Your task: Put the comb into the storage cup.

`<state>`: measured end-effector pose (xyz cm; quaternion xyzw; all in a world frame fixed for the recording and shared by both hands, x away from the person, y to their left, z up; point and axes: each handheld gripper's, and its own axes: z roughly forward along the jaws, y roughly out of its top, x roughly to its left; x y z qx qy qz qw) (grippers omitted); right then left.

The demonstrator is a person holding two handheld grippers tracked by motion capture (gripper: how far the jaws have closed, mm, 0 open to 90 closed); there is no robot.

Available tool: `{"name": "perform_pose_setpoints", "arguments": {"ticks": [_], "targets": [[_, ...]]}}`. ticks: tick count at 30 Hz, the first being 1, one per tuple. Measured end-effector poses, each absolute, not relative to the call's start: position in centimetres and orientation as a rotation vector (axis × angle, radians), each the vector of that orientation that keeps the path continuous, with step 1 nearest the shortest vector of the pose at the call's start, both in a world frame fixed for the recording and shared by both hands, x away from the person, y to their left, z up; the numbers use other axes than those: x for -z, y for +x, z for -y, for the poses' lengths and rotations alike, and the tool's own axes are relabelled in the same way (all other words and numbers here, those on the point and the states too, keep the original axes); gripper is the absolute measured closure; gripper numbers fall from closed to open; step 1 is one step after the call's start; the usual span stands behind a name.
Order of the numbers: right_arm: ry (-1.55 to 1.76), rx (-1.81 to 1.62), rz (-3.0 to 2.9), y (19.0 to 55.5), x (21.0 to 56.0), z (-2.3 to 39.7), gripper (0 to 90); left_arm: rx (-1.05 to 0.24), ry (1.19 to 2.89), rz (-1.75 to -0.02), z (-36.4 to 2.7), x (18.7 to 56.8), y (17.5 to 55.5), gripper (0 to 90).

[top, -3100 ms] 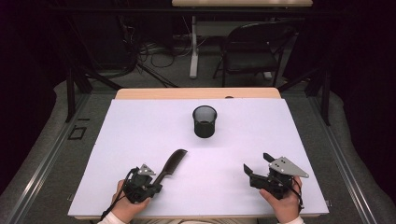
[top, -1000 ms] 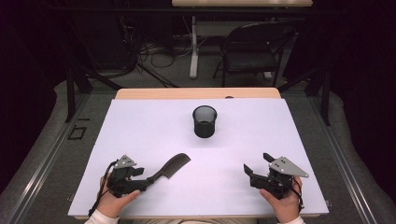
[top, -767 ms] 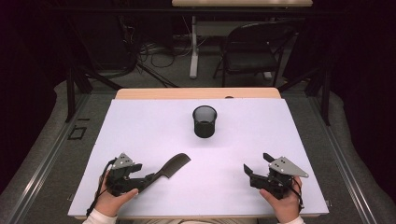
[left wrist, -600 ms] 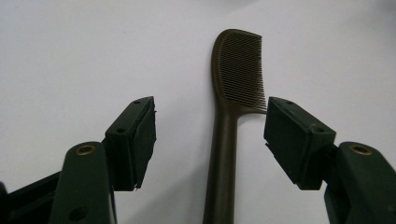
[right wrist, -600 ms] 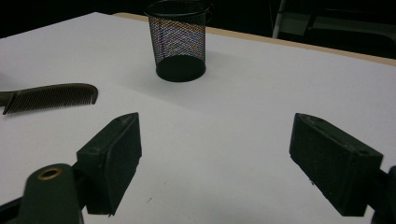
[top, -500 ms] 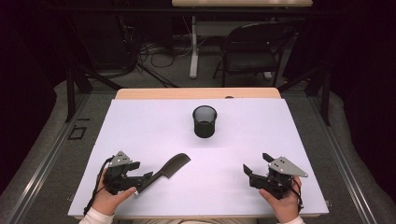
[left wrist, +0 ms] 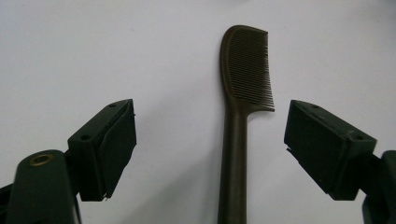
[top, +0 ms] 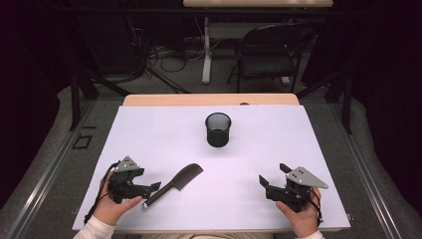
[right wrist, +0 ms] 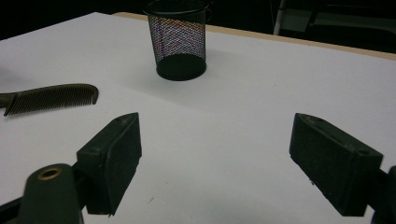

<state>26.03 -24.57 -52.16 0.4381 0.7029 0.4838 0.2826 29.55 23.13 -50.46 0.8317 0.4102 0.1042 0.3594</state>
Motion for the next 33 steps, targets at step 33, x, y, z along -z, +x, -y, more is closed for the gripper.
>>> {"name": "perform_pose_setpoints", "arguments": {"ticks": [33], "targets": [[1.177, -1.294, -1.889, 26.1, 52.3, 24.5, 16.8, -0.200, 2.474, -1.038, -21.3, 49.3, 31.6, 16.3]]}}
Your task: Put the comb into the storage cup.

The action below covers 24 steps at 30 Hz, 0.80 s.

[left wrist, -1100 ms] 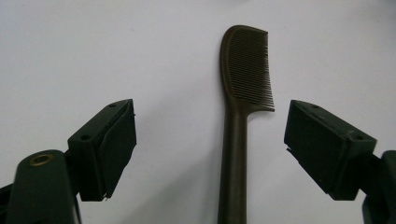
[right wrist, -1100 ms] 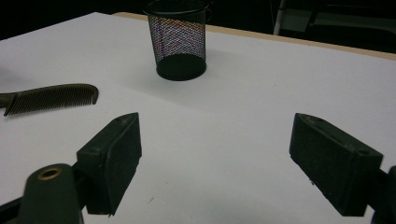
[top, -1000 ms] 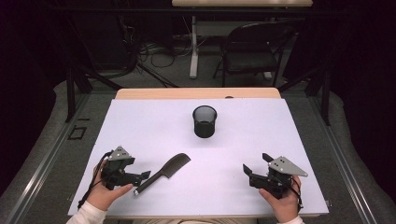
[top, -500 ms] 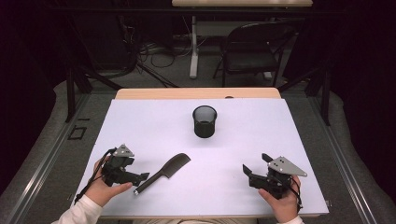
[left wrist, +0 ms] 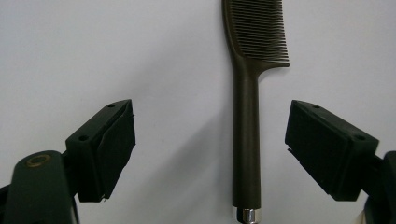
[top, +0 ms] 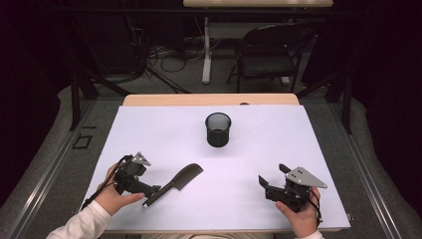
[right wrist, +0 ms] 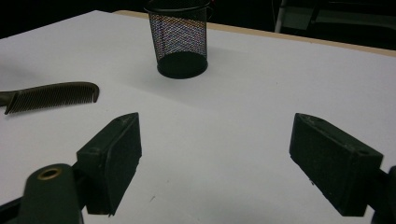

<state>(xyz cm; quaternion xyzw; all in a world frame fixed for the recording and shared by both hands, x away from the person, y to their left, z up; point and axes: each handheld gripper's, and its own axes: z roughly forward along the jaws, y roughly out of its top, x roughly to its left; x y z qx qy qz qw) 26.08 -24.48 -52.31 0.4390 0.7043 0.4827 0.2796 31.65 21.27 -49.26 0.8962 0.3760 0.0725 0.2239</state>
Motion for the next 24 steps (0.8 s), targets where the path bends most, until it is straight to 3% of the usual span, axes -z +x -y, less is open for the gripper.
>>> {"name": "perform_pose_setpoints", "arguments": {"ticks": [10, 24], "targets": [[1.176, -1.297, -1.890, 26.1, 52.3, 24.5, 16.8, -0.198, 2.541, -1.038, -20.4, 49.0, 31.9, 19.4], [1.180, -1.296, -1.889, 26.1, 52.3, 24.5, 16.8, -0.080, 2.523, -1.109, -19.8, 49.6, 32.1, 36.8]]}}
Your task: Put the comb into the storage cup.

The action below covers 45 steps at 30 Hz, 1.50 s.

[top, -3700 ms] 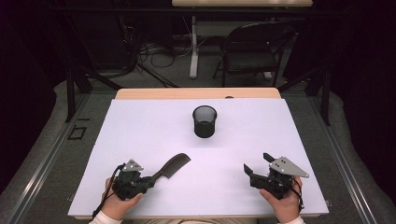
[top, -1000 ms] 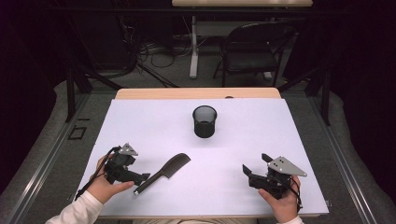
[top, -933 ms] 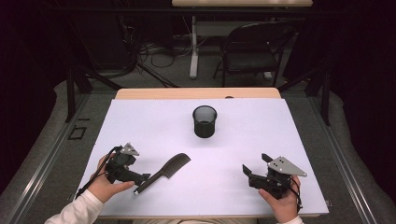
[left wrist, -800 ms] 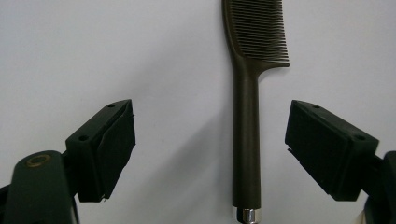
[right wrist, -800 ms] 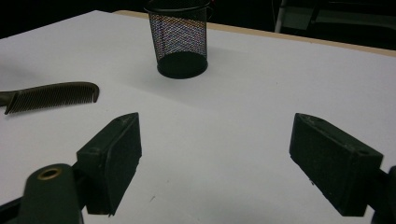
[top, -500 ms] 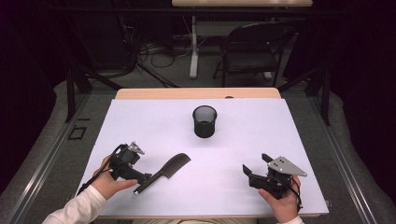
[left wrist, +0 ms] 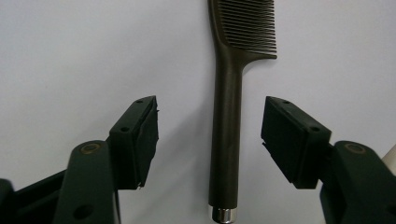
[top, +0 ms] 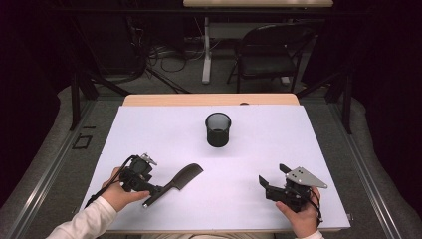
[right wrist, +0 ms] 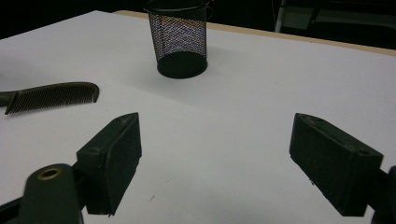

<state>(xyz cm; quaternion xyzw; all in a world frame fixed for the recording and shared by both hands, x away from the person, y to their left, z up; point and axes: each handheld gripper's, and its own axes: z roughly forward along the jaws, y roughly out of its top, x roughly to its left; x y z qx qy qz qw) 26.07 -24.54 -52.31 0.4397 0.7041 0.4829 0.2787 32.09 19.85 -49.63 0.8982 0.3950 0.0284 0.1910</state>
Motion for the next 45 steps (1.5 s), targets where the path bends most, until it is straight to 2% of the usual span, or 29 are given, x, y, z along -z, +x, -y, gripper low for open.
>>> {"name": "perform_pose_setpoints", "arguments": {"ticks": [25, 33, 45], "targets": [[1.178, -1.295, -1.892, 26.1, 52.3, 24.6, 16.8, -0.025, 2.601, -1.138, -18.2, 51.7, 31.6, 61.5], [1.177, -1.294, -1.895, 26.1, 52.3, 24.6, 16.8, -0.038, 2.614, -1.141, -17.9, 52.1, 31.6, 66.1], [1.178, -1.297, -1.898, 26.1, 52.4, 24.6, 16.8, -0.044, 2.615, -1.161, -17.7, 52.4, 31.7, 67.6]]}}
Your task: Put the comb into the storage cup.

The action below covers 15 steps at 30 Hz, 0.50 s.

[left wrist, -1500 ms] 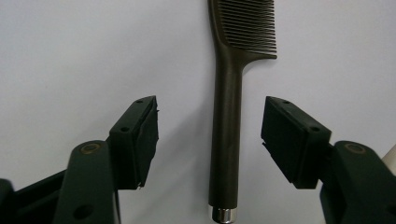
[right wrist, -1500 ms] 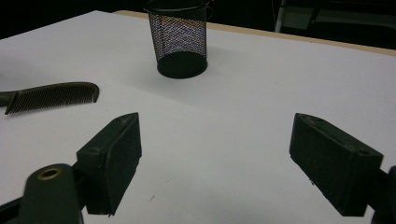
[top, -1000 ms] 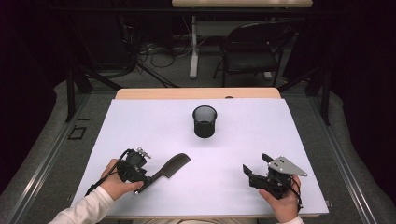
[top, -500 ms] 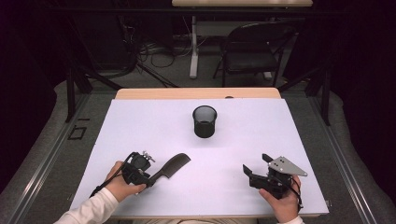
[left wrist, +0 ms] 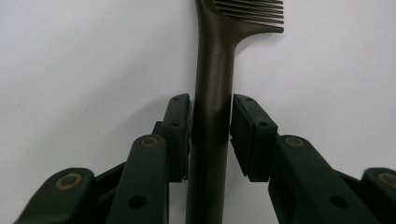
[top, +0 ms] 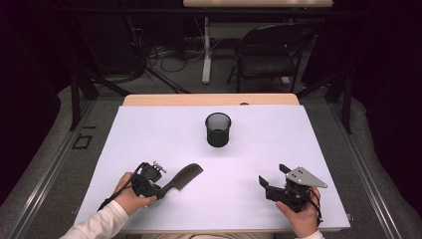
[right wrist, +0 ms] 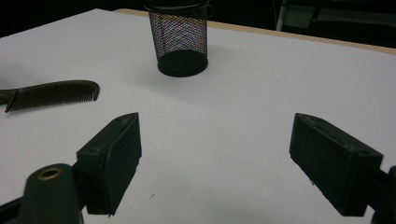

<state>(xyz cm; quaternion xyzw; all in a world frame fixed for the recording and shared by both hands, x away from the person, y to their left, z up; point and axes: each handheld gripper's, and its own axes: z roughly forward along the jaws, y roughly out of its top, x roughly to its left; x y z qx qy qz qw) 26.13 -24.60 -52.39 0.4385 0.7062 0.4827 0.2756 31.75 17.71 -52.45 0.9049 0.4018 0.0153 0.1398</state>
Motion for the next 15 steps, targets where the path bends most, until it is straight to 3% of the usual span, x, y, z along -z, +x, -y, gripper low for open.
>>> {"name": "perform_pose_setpoints", "arguments": {"ticks": [15], "targets": [[1.179, -1.293, -1.904, 26.12, 52.38, 24.61, 16.8, -0.058, 2.633, -1.155, -17.41, 52.67, 31.64, 71.9]]}}
